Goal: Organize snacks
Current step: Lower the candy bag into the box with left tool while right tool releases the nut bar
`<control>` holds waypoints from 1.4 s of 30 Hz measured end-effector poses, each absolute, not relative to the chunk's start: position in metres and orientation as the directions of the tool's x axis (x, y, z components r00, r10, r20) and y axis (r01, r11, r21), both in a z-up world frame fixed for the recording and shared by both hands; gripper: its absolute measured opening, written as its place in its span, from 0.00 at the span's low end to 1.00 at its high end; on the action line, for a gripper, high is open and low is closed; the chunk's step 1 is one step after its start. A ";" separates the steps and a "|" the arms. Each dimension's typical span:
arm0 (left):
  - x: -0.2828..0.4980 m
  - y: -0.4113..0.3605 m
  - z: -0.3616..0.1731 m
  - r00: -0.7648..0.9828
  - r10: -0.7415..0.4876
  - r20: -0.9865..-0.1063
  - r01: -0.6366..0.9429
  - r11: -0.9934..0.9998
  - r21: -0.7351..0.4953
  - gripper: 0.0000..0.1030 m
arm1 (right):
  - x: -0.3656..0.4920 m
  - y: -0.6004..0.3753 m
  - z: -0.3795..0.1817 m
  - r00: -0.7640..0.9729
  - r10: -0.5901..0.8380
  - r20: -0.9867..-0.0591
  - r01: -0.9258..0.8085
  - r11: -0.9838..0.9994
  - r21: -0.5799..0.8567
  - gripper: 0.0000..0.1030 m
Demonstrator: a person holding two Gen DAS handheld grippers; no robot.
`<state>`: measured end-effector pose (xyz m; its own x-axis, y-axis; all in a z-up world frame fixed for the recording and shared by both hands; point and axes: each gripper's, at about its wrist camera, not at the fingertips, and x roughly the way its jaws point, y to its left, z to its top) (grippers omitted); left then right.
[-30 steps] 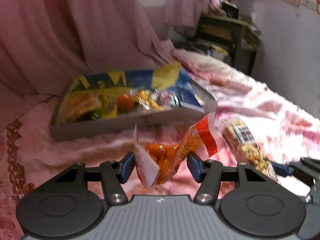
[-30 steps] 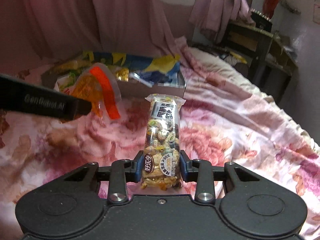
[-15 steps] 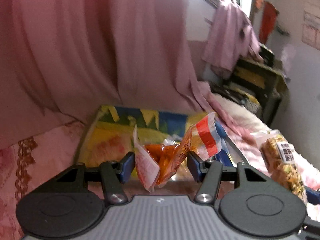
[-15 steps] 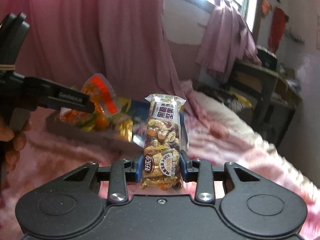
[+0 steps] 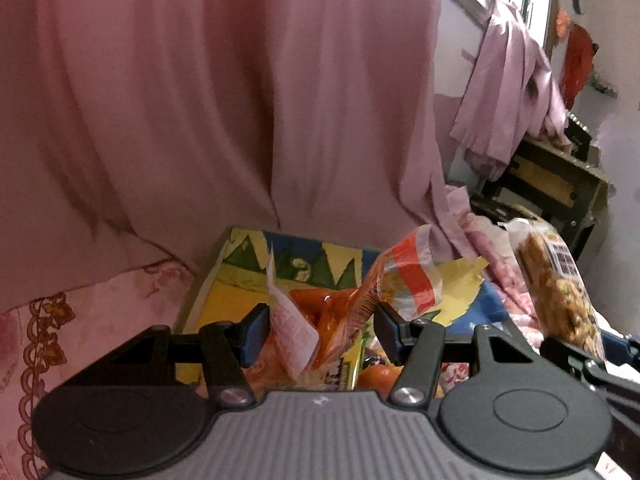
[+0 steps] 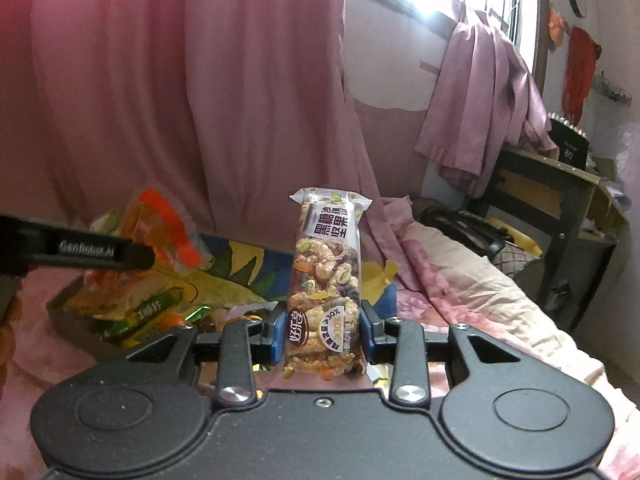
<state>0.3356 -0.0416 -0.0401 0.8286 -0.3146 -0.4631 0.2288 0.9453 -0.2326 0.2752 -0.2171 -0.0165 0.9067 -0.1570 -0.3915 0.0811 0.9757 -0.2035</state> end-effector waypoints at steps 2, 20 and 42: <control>0.336 -0.041 -0.042 0.828 -0.310 -0.467 0.226 0.947 -0.228 0.60 | 0.285 -0.218 -0.019 0.903 -0.149 -0.404 0.077 0.979 -0.190 0.36; 0.337 -0.048 -0.041 0.828 -0.305 -0.470 0.245 0.952 -0.186 0.60 | 0.313 -0.218 -0.050 0.850 -0.125 -0.511 0.056 0.987 -0.148 0.36; 0.343 -0.053 -0.044 0.814 -0.311 -0.491 0.257 0.950 -0.176 0.63 | 0.323 -0.213 -0.059 0.835 -0.098 -0.541 0.015 0.988 -0.156 0.38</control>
